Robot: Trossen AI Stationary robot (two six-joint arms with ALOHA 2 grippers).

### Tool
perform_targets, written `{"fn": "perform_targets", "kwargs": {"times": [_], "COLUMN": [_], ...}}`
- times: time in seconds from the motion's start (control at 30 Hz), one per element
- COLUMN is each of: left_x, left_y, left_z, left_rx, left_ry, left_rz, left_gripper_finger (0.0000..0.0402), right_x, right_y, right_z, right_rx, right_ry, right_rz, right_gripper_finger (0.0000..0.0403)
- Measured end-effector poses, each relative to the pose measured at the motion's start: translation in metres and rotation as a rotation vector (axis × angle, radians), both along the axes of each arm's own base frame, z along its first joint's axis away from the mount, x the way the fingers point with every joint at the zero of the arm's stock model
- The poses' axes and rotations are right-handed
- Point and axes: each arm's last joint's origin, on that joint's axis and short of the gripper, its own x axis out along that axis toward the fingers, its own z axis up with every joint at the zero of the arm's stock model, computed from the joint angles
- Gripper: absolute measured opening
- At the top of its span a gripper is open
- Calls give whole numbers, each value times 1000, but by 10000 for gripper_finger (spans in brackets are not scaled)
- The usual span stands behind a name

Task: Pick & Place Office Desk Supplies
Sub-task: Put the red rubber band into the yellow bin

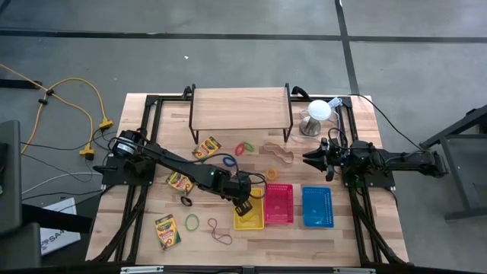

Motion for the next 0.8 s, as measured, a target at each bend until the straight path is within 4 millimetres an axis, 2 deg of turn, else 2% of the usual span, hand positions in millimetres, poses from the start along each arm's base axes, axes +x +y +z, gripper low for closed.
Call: {"fn": "perform_targets", "kwargs": {"times": [0.37,0.8], "left_x": [-4,-31], "left_y": [0,8], "left_z": [15,43], "left_rx": [-14,3], "left_ry": [-42,22], "left_rz": [-40,-44], "left_gripper_finger": [65,65], "right_x": [0,0], "right_y": [0,0], "right_z": [0,0], "right_rx": [0,0], "right_ry": [0,0], "right_rz": [0,0], "right_gripper_finger": [107,107]}}
